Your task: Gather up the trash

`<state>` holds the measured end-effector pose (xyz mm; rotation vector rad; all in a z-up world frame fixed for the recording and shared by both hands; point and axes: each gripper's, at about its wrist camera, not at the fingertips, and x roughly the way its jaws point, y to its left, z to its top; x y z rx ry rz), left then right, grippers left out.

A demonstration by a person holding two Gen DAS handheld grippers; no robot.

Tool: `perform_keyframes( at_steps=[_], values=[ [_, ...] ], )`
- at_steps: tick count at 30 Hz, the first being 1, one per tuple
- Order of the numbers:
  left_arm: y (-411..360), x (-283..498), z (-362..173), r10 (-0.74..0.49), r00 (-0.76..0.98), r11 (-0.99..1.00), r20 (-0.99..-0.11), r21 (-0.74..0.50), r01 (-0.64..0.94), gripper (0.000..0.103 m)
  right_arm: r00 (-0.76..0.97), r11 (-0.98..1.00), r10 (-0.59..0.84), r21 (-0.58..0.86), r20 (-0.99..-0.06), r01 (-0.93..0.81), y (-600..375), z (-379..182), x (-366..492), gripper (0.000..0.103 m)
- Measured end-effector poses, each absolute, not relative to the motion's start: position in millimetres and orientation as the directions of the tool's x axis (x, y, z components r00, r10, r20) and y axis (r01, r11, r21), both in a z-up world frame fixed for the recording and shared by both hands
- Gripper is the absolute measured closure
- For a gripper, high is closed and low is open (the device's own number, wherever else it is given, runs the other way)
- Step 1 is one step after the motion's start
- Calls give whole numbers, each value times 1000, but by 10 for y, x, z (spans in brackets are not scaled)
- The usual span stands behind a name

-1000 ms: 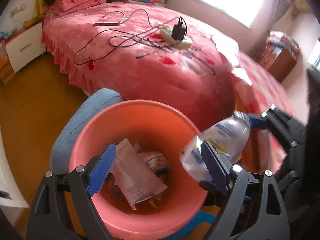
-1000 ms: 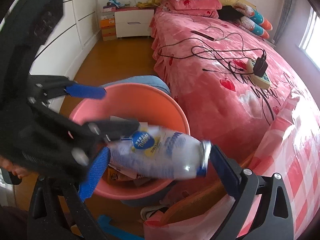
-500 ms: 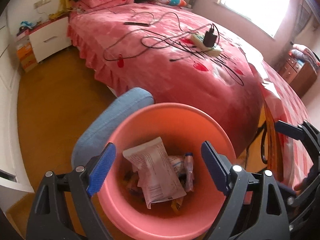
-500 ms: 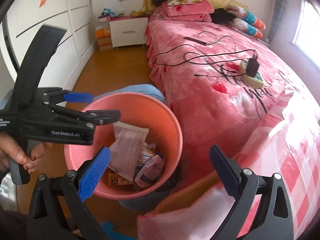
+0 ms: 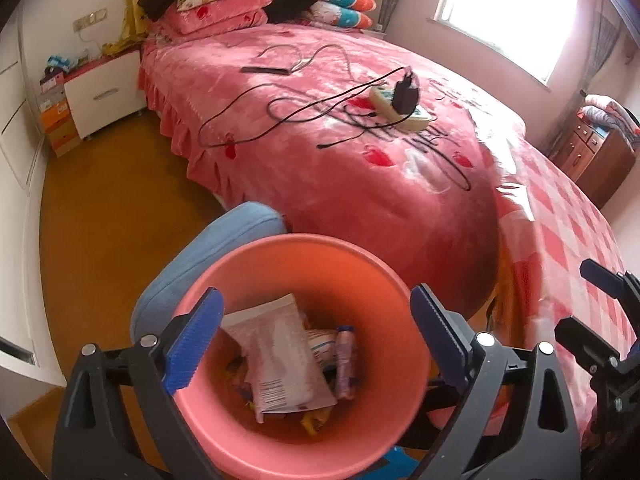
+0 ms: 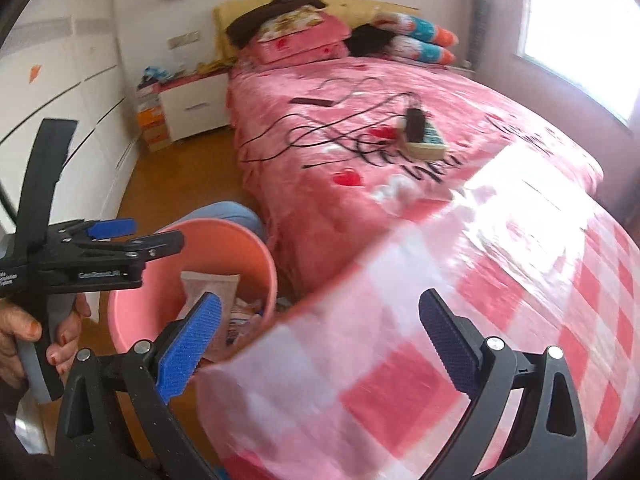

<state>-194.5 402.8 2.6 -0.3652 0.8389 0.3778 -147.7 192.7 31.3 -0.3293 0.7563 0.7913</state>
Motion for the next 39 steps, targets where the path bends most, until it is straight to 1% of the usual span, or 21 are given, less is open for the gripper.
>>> perform_keyframes(
  at_steps=[7, 13, 24, 39],
  values=[
    [3709, -1780, 245, 150, 656, 901, -740, -171, -399, 7, 517, 754, 488, 40, -703, -656, 1406, 408, -1367, 5],
    [3329, -1622, 373, 100, 686, 931, -720, -176, -320, 7, 566, 800, 462, 45, -682, -598, 992, 465, -1332, 5],
    [2682, -1396, 489, 22, 709, 966, -705, -168, -197, 6, 648, 886, 398, 88, -649, -456, 258, 588, -1194, 5],
    [1896, -1082, 563, -61, 717, 987, -694, -148, -60, 6, 750, 963, 252, 79, -611, -259, -668, 622, -1057, 5]
  ],
)
